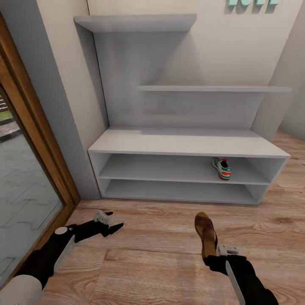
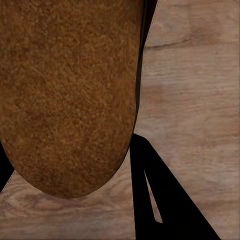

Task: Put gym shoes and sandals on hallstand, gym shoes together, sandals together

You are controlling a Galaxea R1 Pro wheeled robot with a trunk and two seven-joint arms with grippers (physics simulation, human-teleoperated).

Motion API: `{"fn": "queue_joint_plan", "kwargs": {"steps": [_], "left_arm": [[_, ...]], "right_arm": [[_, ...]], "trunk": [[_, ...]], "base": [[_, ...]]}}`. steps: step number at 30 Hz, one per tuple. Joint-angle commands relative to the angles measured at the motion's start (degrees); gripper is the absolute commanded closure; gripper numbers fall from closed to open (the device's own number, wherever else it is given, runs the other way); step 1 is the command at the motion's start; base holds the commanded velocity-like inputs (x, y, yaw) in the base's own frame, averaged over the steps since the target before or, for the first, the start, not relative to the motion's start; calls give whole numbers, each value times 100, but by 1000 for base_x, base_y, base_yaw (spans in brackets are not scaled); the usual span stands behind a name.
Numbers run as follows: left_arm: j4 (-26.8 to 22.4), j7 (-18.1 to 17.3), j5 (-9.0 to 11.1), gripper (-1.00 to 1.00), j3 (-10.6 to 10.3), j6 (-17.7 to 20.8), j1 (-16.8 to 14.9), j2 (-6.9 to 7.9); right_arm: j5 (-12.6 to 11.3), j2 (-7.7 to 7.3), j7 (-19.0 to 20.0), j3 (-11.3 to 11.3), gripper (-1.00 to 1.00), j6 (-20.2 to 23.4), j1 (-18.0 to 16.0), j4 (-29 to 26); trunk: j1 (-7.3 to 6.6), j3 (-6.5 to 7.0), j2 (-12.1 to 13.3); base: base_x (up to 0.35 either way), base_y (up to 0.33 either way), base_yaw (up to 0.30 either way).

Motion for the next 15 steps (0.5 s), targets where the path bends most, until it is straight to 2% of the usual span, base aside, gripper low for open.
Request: {"fn": "queue_joint_plan", "kwargs": {"steps": [1,2,4,7,9,11,15], "left_arm": [[-5,-253,54,-100,215,32,-2,58],[-8,-481,41,-100,445,27,-3,89],[-11,-757,26,-100,730,7,-2,116],[-17,-1008,5,-100,961,-101,-2,142],[-21,-1196,-9,-100,1036,-262,0,159],[-22,-1374,-20,-100,1056,-330,2,164],[-42,-1514,-41,-100,1060,-370,3,162]], "right_arm": [[-5,-1,4,-1,100,38,-15,-1],[-14,2,7,6,100,40,-23,1],[-18,5,9,12,100,42,-30,4],[-18,6,-3,8,100,45,-38,17],[-14,9,-23,6,100,50,-148,33],[-13,14,-29,6,100,52,-461,120],[-9,22,-41,6,100,58,-1200,778]], "trunk": [[-1,-5,-2],[-1,-5,-2],[-1,-5,-2],[-1,-5,-2],[-1,-5,-2],[-1,-5,-2],[-1,-5,-2]], "base": [[0,0,0],[0,0,0],[0,0,0],[0,0,0],[0,0,0],[0,0,0],[0,0,0]]}}
